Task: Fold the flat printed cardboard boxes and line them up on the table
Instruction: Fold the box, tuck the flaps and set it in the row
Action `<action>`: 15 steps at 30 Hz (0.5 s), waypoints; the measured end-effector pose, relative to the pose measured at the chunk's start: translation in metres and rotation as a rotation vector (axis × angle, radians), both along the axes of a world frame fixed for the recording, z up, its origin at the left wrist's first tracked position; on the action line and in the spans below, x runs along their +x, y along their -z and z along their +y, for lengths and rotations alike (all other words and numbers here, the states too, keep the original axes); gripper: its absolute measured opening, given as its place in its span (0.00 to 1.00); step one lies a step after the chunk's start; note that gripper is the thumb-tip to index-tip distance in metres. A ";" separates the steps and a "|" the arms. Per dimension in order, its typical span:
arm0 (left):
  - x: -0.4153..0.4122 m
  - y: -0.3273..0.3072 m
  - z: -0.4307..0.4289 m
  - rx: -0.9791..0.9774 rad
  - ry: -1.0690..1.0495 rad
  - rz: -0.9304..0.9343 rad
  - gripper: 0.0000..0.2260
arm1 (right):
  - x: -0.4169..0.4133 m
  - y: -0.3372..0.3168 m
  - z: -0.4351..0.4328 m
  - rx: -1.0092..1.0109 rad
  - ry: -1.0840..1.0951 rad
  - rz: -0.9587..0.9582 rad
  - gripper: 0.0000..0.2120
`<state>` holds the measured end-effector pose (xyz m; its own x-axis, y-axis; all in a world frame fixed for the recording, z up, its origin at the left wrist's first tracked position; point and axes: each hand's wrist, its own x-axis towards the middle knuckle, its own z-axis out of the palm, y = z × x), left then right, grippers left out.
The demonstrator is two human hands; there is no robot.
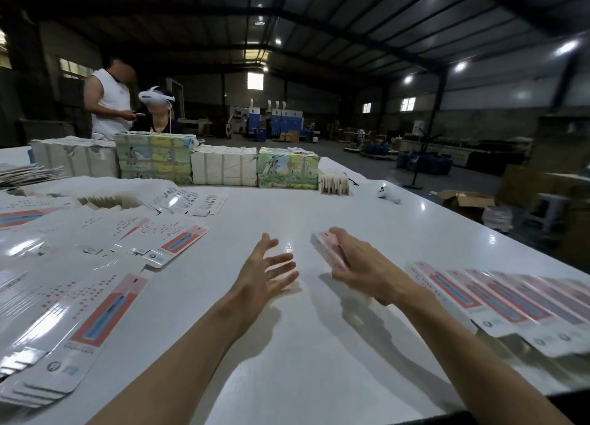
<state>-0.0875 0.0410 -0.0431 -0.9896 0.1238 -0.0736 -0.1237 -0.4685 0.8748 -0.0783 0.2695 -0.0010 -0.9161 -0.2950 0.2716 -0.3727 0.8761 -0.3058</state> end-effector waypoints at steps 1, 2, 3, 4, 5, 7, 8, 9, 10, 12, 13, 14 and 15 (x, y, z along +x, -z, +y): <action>0.000 0.001 -0.001 -0.016 0.025 0.025 0.21 | 0.005 0.004 0.015 0.028 0.057 -0.048 0.34; 0.002 0.001 -0.002 -0.041 0.052 0.049 0.20 | 0.012 0.010 0.029 0.058 0.116 -0.094 0.33; 0.003 0.001 -0.003 -0.070 0.080 0.070 0.19 | 0.021 0.018 0.042 0.107 0.178 -0.124 0.30; 0.005 0.001 -0.003 -0.096 0.106 0.088 0.18 | 0.028 0.025 0.053 0.172 0.233 -0.117 0.28; 0.006 0.000 -0.003 -0.117 0.124 0.103 0.16 | 0.035 0.030 0.064 0.237 0.282 -0.087 0.26; 0.008 0.000 -0.002 -0.149 0.137 0.127 0.14 | 0.045 0.035 0.081 0.276 0.353 -0.026 0.24; 0.009 -0.001 -0.001 -0.161 0.142 0.135 0.14 | 0.049 0.035 0.086 0.282 0.382 -0.013 0.24; 0.010 0.000 -0.002 -0.171 0.148 0.142 0.13 | 0.052 0.033 0.090 0.300 0.402 -0.009 0.25; 0.011 0.000 -0.002 -0.178 0.157 0.150 0.13 | 0.055 0.031 0.094 0.334 0.411 -0.011 0.25; 0.011 0.002 -0.003 -0.187 0.174 0.166 0.12 | 0.062 0.029 0.101 0.371 0.423 -0.015 0.25; 0.012 0.002 -0.004 -0.191 0.178 0.172 0.12 | 0.065 0.027 0.104 0.366 0.439 -0.016 0.24; 0.012 0.002 -0.004 -0.197 0.180 0.179 0.12 | 0.069 0.027 0.108 0.360 0.455 -0.008 0.24; 0.011 0.002 -0.004 -0.206 0.182 0.186 0.11 | 0.071 0.026 0.110 0.361 0.468 0.006 0.24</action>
